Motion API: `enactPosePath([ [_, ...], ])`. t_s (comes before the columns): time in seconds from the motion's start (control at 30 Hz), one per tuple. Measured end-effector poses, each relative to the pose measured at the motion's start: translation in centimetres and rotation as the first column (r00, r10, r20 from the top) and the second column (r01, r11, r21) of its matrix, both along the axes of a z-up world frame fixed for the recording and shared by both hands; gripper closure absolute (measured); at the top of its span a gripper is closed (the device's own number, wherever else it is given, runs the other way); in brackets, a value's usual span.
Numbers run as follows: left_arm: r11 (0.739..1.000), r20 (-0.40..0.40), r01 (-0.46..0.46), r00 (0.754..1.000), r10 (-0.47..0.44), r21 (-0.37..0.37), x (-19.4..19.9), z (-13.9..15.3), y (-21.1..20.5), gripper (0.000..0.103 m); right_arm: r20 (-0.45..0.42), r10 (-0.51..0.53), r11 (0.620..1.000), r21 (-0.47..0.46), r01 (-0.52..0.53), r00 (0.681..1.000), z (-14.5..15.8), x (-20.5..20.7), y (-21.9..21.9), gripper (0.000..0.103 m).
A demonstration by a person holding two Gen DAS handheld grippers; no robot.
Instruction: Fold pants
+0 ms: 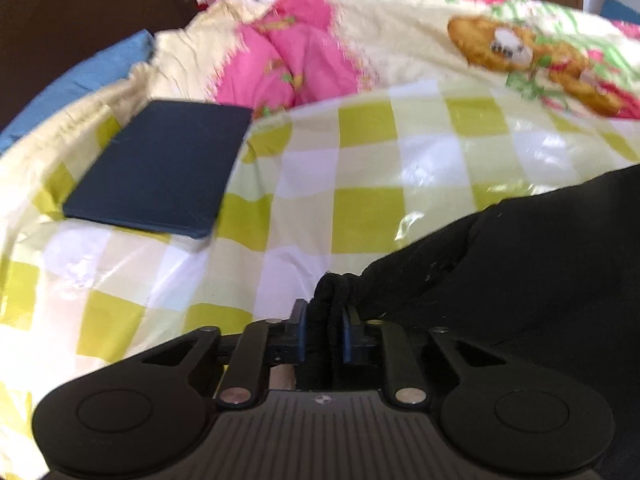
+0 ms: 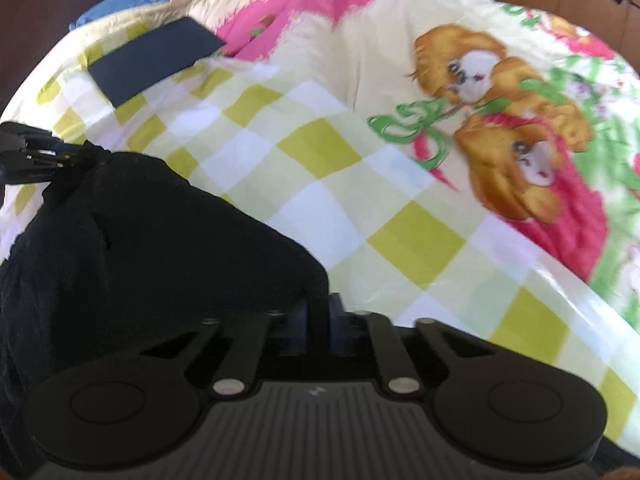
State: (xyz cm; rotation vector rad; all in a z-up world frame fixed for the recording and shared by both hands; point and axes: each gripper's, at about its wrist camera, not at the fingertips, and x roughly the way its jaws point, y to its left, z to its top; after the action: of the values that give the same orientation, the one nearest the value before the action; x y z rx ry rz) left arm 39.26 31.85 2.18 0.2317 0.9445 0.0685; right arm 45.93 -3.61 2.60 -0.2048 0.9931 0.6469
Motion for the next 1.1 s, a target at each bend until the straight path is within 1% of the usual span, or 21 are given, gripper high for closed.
enactPosePath([
  [0.1,1.0,0.07,0.015,0.997,-0.015,-0.001,-2.7,2.3,-0.6,0.076,0.071,0.011,1.0,0.011,-0.012,0.997,2.8,-3.7,-0.8,0.098],
  [0.17,0.999,0.125,0.03,0.992,-0.028,-0.011,-5.6,4.2,-1.1,0.077,0.108,0.021,1.0,0.018,-0.023,0.994,4.6,-6.9,-1.3,0.098],
  [0.27,0.997,0.192,0.065,0.98,-0.057,-0.035,-11.4,6.4,-2.0,0.077,0.161,0.057,0.998,0.03,-0.063,0.985,7.4,-14.0,-2.1,0.098],
  [0.37,0.995,0.224,0.089,0.972,-0.075,-0.05,-18.1,7.1,-2.9,0.077,0.173,0.07,0.997,0.032,-0.077,0.982,8.6,-21.8,-2.7,0.098],
  [0.43,0.994,0.223,0.092,0.972,-0.075,-0.067,-22.6,6.7,-3.0,0.077,0.13,0.067,0.996,0.048,-0.074,0.989,8.1,-26.5,-2.6,0.101],
  [0.47,0.993,0.223,0.086,0.973,-0.067,-0.077,-24.5,6.3,-2.9,0.077,0.102,0.074,0.996,0.049,-0.079,0.992,7.2,-28.7,-2.3,0.101],
  [0.5,0.993,0.209,0.074,0.977,-0.053,-0.092,-26.1,5.5,-2.8,0.077,0.071,0.092,0.995,0.032,-0.095,0.993,6.0,-30.7,-1.7,0.101],
  [0.57,0.995,0.179,0.035,0.984,-0.018,-0.09,-28.4,3.5,-2.3,0.077,-0.004,0.107,0.994,0.009,-0.107,0.994,3.1,-33.7,-0.4,0.101],
  [0.6,0.995,0.162,0.011,0.987,0.005,-0.097,-29.3,2.4,-2.0,0.077,-0.004,0.121,0.992,-0.034,-0.121,0.993,1.8,-35.0,0.4,0.101],
  [0.67,0.995,0.143,-0.023,0.989,0.036,-0.092,-30.8,0.9,-1.6,0.083,0.033,0.143,0.986,-0.091,-0.14,0.989,0.6,-36.7,1.6,0.1],
  [0.73,0.993,0.149,-0.046,0.987,0.063,-0.111,-31.8,0.3,-1.2,0.083,0.082,0.147,0.984,-0.112,-0.137,0.986,0.9,-37.4,2.6,0.094],
  [0.77,0.992,0.159,-0.047,0.985,0.066,-0.119,-32.1,0.4,-1.1,0.083,0.125,0.168,0.981,-0.121,-0.153,0.978,1.3,-37.5,3.2,0.094],
  [0.8,0.992,0.174,-0.049,0.982,0.069,-0.116,-32.2,0.6,-1.1,0.082,0.175,0.194,0.973,-0.157,-0.167,0.965,1.5,-37.6,4.0,0.089],
  [0.83,0.993,0.188,-0.044,0.98,0.064,-0.109,-32.1,0.9,-1.1,0.082,0.231,0.225,0.962,-0.208,-0.178,0.947,1.4,-37.8,4.9,0.077],
  [0.87,0.995,0.199,-0.031,0.979,0.051,-0.099,-32.0,1.2,-1.2,0.082,0.278,0.255,0.952,-0.241,-0.19,0.926,1.4,-37.8,5.7,0.068],
  [0.93,0.997,0.205,0.0,0.979,0.018,-0.083,-32.2,1.5,-1.5,0.081,0.323,0.319,0.933,-0.271,-0.236,0.891,1.0,-37.1,7.3,0.062],
  [0.97,0.996,0.199,0.022,0.98,-0.004,-0.088,-32.3,1.6,-1.7,0.077,0.329,0.336,0.927,-0.282,-0.247,0.883,0.8,-36.7,8.0,0.062],
  [1.0,0.996,0.195,0.041,0.98,-0.024,-0.084,-32.6,1.6,-1.9,0.075,0.335,0.346,0.923,-0.289,-0.254,0.877,0.6,-36.2,8.7,0.062],
  [1.03,0.996,0.197,0.061,0.979,-0.047,-0.066,-33.0,1.6,-2.2,0.071,0.333,0.358,0.919,-0.291,-0.266,0.872,0.3,-35.8,9.3,0.061],
  [1.07,0.996,0.202,0.086,0.976,-0.077,-0.037,-33.5,1.5,-2.6,0.063,0.332,0.367,0.917,-0.288,-0.277,0.869,0.0,-35.3,9.9,0.06],
  [1.1,0.995,0.204,0.102,0.974,-0.097,-0.012,-34.0,1.4,-3.0,0.059,0.331,0.372,0.915,-0.288,-0.283,0.867,-0.3,-34.8,10.4,0.06],
])
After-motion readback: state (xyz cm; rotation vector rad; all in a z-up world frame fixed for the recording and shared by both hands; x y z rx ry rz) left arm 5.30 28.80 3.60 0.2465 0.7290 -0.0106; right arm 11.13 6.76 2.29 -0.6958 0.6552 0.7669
